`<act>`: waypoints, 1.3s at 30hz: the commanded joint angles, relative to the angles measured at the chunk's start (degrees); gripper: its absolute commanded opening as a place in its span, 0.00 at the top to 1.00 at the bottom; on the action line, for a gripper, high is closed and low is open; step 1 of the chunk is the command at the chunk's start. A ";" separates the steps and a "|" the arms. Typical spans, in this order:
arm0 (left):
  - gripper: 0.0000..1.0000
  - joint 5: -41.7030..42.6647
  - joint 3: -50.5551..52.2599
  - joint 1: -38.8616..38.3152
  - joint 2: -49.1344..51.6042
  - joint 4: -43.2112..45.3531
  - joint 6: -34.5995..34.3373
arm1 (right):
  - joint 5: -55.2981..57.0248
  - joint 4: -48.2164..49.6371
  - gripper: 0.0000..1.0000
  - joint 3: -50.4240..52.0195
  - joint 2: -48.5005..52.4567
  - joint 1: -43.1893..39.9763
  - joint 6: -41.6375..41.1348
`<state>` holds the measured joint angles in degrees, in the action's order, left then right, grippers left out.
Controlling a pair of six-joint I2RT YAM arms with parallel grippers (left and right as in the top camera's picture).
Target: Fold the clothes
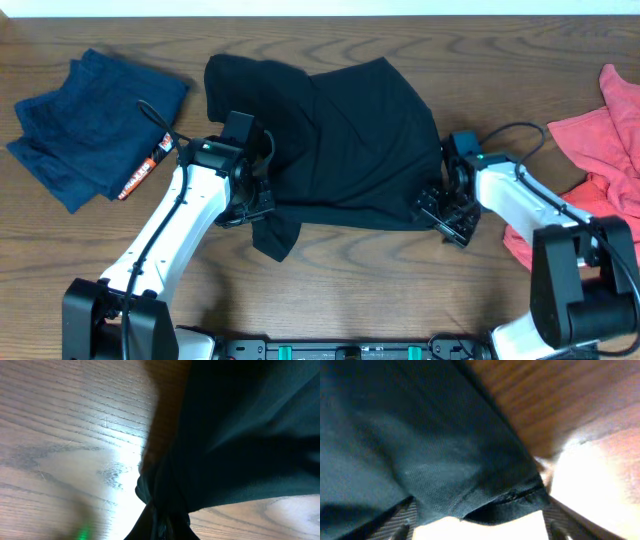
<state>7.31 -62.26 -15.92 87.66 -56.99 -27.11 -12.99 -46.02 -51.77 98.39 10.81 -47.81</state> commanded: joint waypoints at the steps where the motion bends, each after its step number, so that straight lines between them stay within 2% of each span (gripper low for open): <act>1: 0.94 -0.76 0.15 -0.13 0.11 -0.22 0.55 | 1.81 2.84 0.52 2.45 0.74 0.46 -1.90; 3: 0.94 -0.74 0.15 -0.13 0.11 -0.24 0.55 | 2.34 3.67 0.92 2.43 0.72 0.44 -1.90; 4: 0.94 -0.74 0.15 -0.13 0.11 -0.24 0.55 | 2.51 4.26 0.99 2.40 0.72 0.35 -1.86; 11: 0.93 -0.70 0.15 -0.15 0.11 -0.42 0.52 | 6.14 5.73 0.99 1.29 0.50 -4.28 1.49; 12: 0.85 -0.59 0.15 -0.20 0.11 -0.44 0.55 | 6.93 5.25 0.99 1.03 0.24 -5.92 2.38; 14: 0.53 -0.44 0.15 -0.20 0.11 -0.72 0.52 | 8.96 3.96 0.99 0.17 -0.66 -9.77 4.28; 15: 0.44 -0.35 0.15 -0.20 0.11 -0.98 0.55 | 10.29 3.04 0.99 -0.57 -1.27 -12.26 5.64; 18: 0.37 -0.20 0.15 -0.20 0.11 -1.90 0.52 | 14.45 -0.15 0.99 -3.87 -3.13 -20.06 8.79; 22: 0.34 1.81 0.17 -0.20 0.11 -2.29 0.55 | 14.80 -3.26 0.99 -8.74 -5.46 -29.88 12.04; 26: 0.34 4.42 0.22 -0.87 0.11 -1.66 0.52 | 11.50 -4.20 0.99 -10.91 -6.32 -35.19 16.28; 34: 0.35 12.87 3.87 -6.25 0.33 7.39 0.35 | 11.26 -6.10 0.99 -10.73 -6.25 -34.80 19.23; 39: 0.35 18.38 6.01 -9.75 1.25 13.51 -2.40 | 11.26 -6.56 0.99 -10.73 -6.25 -34.58 19.56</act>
<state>20.32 -57.60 -24.23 87.88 -45.30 -27.88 -1.74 -52.42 -62.41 92.29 -24.27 -29.76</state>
